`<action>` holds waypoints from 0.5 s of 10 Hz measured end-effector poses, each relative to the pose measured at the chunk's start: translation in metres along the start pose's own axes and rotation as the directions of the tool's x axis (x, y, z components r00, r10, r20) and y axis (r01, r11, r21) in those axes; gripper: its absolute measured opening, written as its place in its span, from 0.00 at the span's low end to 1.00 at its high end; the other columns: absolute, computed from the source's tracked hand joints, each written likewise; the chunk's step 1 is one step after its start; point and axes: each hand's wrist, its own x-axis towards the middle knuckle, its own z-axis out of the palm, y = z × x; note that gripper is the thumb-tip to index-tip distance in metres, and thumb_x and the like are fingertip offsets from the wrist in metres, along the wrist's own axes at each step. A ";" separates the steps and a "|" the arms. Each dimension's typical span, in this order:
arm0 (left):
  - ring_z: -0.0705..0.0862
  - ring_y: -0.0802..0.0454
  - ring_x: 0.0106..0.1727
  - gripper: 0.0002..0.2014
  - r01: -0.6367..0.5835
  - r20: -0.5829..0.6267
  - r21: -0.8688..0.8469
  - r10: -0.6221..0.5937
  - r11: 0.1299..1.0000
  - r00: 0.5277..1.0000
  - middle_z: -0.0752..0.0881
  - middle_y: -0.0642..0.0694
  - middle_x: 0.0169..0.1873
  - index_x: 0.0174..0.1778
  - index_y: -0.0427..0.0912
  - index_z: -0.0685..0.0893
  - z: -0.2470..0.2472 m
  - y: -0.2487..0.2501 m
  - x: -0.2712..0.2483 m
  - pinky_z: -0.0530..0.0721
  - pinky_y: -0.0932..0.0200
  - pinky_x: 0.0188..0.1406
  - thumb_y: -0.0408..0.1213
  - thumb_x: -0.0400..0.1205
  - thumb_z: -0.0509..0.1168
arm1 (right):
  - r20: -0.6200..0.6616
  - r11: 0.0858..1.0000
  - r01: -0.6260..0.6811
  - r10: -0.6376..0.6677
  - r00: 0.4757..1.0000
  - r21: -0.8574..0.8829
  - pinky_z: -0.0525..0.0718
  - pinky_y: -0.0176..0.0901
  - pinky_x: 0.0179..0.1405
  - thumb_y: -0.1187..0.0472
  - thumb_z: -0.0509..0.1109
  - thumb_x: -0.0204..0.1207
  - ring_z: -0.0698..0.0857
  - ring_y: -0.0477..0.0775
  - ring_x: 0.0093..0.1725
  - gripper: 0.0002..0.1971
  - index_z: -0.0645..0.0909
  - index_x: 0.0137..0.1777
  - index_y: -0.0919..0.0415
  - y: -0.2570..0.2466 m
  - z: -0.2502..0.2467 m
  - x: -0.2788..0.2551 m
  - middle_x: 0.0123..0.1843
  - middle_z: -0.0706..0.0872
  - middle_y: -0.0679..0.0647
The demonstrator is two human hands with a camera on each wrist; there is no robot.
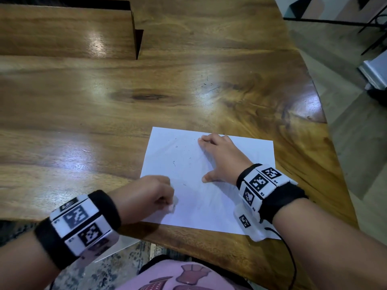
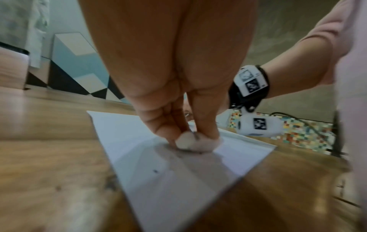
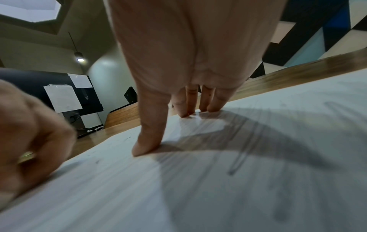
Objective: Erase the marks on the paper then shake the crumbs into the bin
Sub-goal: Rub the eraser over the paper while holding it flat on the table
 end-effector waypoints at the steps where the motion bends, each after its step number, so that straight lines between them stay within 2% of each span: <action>1: 0.80 0.48 0.36 0.07 0.054 -0.253 0.028 -0.045 0.998 0.966 0.79 0.48 0.35 0.31 0.42 0.80 -0.008 -0.006 0.016 0.80 0.52 0.37 0.28 0.71 0.69 | 0.000 1.000 0.000 0.000 1.000 -0.007 0.66 0.42 0.74 0.52 0.80 0.66 0.55 0.50 0.77 0.50 0.53 0.83 0.55 0.000 0.000 0.000 0.80 0.57 0.44; 2: 0.77 0.52 0.34 0.08 0.023 -0.217 0.033 -0.015 0.999 0.976 0.77 0.52 0.33 0.29 0.44 0.77 -0.005 -0.007 0.008 0.78 0.55 0.35 0.29 0.71 0.67 | 0.001 1.000 0.001 -0.001 1.000 -0.014 0.65 0.40 0.74 0.52 0.80 0.66 0.55 0.50 0.77 0.51 0.53 0.83 0.55 -0.001 0.001 0.001 0.80 0.57 0.44; 3: 0.77 0.57 0.35 0.06 0.001 0.036 0.023 -0.002 1.000 0.999 0.72 0.60 0.31 0.30 0.43 0.79 0.002 -0.005 -0.010 0.72 0.66 0.35 0.34 0.73 0.67 | -0.003 1.000 0.001 -0.001 1.000 -0.018 0.65 0.39 0.74 0.52 0.81 0.65 0.55 0.50 0.77 0.51 0.53 0.83 0.55 -0.001 0.001 0.000 0.80 0.57 0.44; 4: 0.78 0.55 0.37 0.04 -0.010 0.010 0.009 0.010 1.000 1.000 0.75 0.57 0.34 0.33 0.44 0.82 -0.003 0.000 0.000 0.75 0.64 0.38 0.33 0.73 0.68 | -0.003 1.000 0.002 -0.002 1.000 -0.022 0.64 0.39 0.74 0.52 0.80 0.65 0.55 0.50 0.77 0.51 0.53 0.83 0.55 0.000 0.001 0.000 0.80 0.57 0.44; 5: 0.77 0.51 0.37 0.04 0.023 -0.166 -0.014 -0.025 1.000 0.986 0.77 0.50 0.36 0.34 0.41 0.81 -0.002 0.005 0.018 0.78 0.55 0.39 0.28 0.72 0.67 | -0.006 1.000 0.003 -0.003 1.000 -0.027 0.64 0.39 0.74 0.51 0.80 0.65 0.55 0.51 0.77 0.51 0.53 0.83 0.55 0.000 0.001 0.001 0.80 0.56 0.45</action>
